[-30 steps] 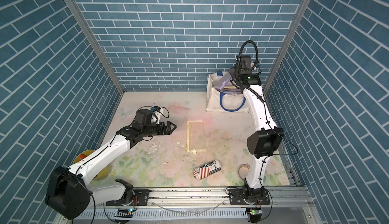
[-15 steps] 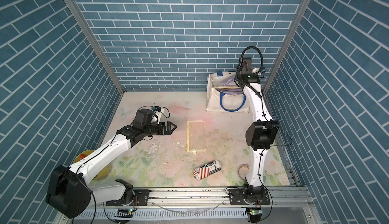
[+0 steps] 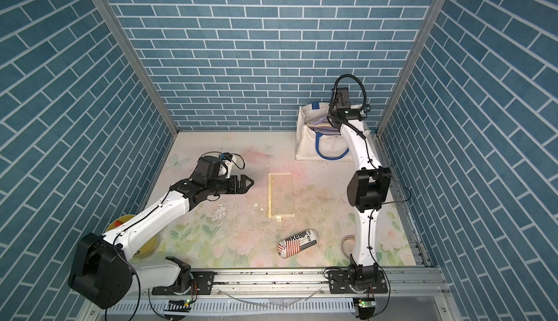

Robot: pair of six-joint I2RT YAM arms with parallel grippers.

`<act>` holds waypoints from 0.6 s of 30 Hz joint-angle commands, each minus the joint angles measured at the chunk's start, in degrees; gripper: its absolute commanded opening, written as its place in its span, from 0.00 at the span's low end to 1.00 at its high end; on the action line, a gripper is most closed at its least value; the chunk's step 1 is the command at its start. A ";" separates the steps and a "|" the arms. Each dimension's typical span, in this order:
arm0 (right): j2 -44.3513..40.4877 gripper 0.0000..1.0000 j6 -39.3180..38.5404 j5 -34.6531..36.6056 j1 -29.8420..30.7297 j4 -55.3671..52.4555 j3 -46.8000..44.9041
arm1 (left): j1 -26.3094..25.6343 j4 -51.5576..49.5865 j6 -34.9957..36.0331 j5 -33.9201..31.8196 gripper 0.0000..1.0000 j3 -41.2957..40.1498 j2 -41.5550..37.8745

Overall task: Put the pencil pouch into the canvas bag
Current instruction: Place the pencil pouch in the canvas bag.

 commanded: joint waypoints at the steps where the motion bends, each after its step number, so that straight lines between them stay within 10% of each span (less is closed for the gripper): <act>1: -0.88 0.15 3.51 1.96 0.52 -1.55 -0.51 | -0.31 0.98 0.73 0.64 0.99 -0.85 0.66; 18: -7.52 0.39 2.36 -0.49 1.70 2.39 -8.72 | -0.51 2.93 0.49 1.91 0.99 -1.49 1.28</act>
